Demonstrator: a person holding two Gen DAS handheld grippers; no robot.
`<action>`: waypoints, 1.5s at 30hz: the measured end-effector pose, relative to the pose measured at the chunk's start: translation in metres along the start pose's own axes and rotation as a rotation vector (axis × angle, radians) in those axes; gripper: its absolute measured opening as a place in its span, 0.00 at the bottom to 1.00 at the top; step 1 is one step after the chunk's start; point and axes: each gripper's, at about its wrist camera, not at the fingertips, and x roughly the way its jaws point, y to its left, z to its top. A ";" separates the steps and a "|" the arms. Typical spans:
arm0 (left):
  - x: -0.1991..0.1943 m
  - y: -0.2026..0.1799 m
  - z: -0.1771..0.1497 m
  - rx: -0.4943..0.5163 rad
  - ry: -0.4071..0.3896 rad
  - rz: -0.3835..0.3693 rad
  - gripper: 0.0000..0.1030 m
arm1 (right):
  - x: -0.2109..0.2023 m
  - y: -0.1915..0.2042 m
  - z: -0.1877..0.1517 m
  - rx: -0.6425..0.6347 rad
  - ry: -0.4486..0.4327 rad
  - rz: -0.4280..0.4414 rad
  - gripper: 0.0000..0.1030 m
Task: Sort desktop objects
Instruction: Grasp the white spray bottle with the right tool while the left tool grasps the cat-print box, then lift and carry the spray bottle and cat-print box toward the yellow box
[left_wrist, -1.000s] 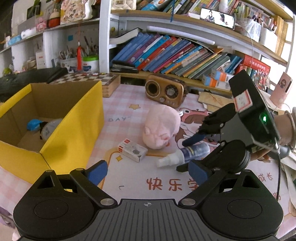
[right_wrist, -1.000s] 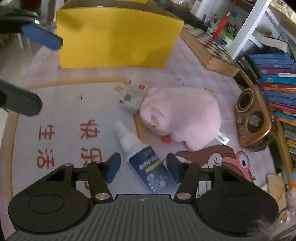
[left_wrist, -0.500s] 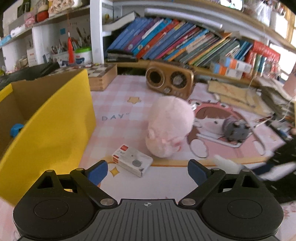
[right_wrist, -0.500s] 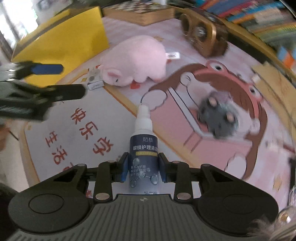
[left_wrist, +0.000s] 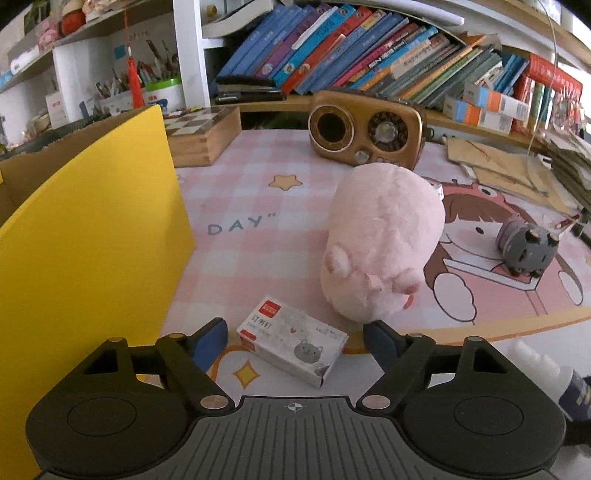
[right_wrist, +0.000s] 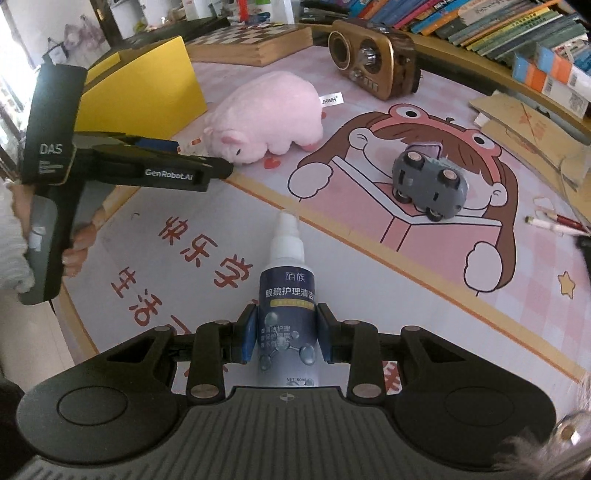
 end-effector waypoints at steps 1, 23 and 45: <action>-0.001 -0.001 0.000 0.006 -0.007 -0.006 0.65 | 0.000 0.000 -0.001 0.001 -0.001 0.001 0.30; -0.088 -0.015 -0.031 -0.050 -0.034 -0.178 0.59 | 0.001 0.016 -0.005 -0.028 -0.017 -0.083 0.30; -0.156 0.015 -0.033 -0.106 -0.133 -0.293 0.59 | -0.065 0.047 -0.015 0.267 -0.164 -0.070 0.29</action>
